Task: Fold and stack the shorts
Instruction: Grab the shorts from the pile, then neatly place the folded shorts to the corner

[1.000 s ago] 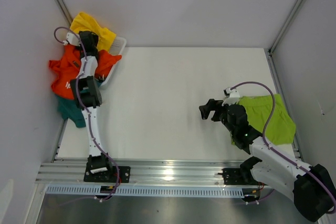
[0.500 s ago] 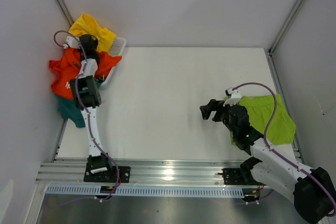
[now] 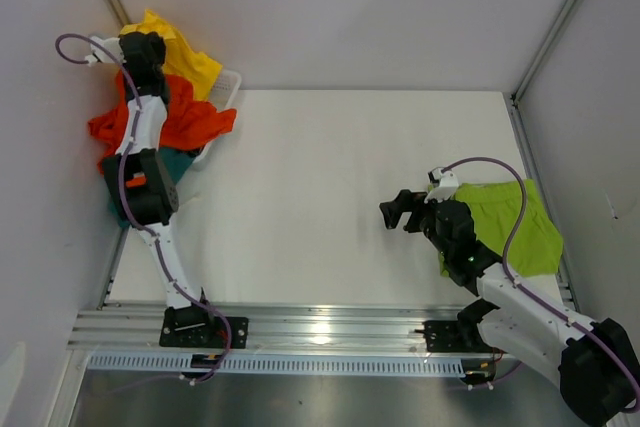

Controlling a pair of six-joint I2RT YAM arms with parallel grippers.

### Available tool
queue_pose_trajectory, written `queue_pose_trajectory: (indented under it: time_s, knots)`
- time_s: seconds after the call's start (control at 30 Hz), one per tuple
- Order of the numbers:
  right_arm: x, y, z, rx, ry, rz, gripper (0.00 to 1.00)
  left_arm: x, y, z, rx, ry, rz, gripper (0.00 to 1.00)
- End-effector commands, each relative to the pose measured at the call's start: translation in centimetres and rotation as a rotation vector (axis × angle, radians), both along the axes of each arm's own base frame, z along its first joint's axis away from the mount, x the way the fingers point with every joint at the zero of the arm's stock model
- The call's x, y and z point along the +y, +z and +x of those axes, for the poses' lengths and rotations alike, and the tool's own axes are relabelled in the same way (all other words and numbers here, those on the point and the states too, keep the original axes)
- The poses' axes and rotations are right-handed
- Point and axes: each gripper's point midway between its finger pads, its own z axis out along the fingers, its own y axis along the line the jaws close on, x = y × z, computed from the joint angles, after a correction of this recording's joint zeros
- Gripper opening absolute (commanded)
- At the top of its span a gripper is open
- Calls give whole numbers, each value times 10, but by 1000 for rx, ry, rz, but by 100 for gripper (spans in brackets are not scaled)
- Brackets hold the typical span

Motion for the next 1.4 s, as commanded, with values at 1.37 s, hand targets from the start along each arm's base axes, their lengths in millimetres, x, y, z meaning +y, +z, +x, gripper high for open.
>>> queue_pose_trajectory:
  time_s: [1.37]
  knots:
    - [9, 2, -3, -12, 33, -14, 100, -189, 436, -300, -824, -127, 466, 0]
